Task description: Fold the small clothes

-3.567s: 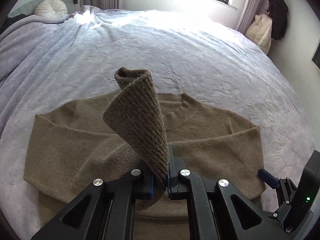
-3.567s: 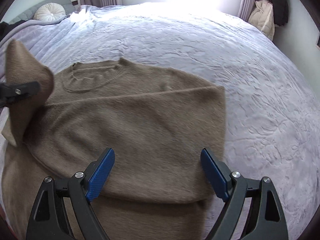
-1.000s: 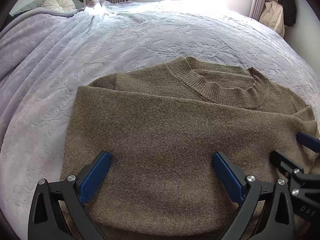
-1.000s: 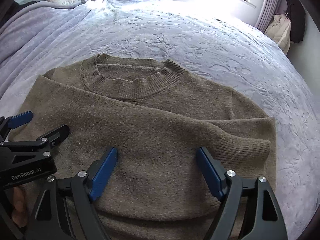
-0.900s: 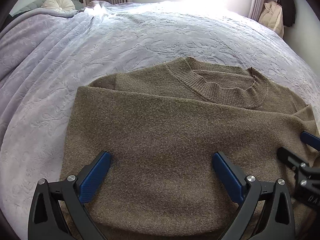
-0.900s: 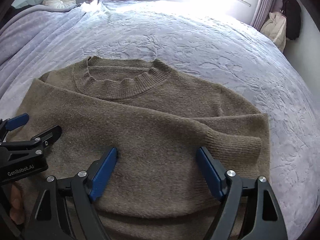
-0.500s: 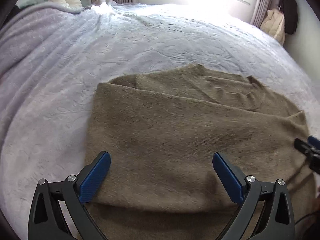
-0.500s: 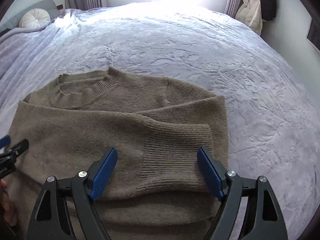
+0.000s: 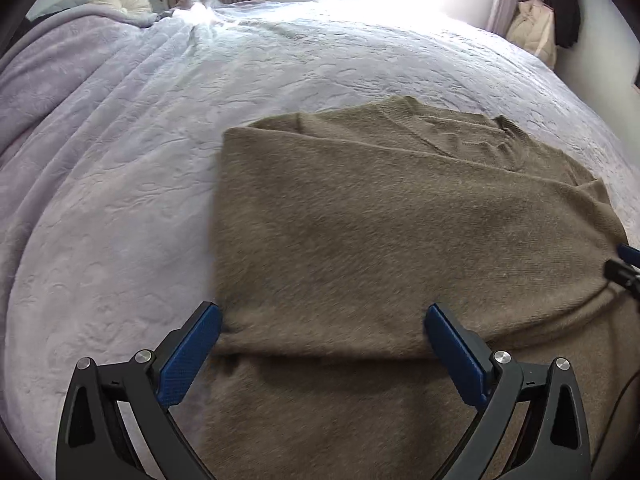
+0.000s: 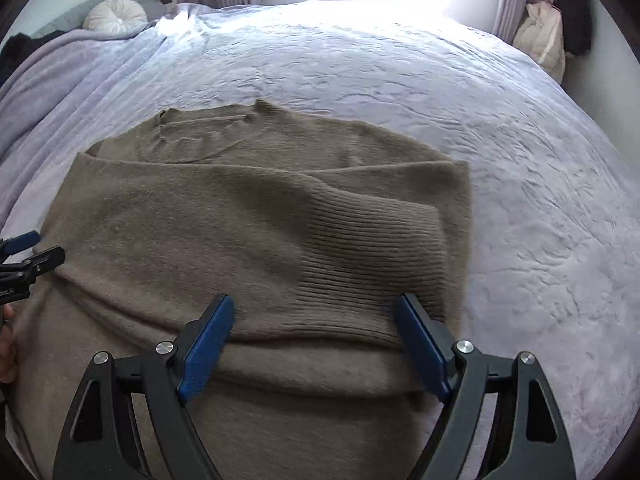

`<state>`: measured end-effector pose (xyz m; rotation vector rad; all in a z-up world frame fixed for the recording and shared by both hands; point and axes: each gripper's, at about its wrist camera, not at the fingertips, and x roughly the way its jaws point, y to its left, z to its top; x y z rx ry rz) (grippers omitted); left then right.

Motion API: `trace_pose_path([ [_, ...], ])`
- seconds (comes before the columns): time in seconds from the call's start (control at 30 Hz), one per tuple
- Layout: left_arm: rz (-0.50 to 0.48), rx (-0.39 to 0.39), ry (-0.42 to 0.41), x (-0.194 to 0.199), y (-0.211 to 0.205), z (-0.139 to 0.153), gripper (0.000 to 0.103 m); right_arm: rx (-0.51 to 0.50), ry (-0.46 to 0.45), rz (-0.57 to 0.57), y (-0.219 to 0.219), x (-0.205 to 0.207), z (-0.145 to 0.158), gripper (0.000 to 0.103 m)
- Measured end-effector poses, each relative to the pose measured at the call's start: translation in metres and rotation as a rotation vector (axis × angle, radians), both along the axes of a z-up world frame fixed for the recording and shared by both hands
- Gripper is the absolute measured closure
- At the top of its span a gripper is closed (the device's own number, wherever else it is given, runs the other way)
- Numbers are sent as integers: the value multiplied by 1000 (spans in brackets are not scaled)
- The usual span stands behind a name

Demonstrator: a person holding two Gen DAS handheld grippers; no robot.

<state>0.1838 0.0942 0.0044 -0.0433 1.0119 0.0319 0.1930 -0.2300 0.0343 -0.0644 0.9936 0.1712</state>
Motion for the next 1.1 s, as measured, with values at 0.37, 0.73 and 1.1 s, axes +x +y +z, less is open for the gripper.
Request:
trace_pose_path([
  [0.37,-5,21,55,55,-41,-9,0,-36,80,24,69,65,-9,16],
  [0.73,-71,-1,29,-23,-28,3,0,74,37,21,66,-14,10,13],
  [1.1,-54,97,46,-104,6,-7,0,-139,-5,54,38,-109,-10,10],
])
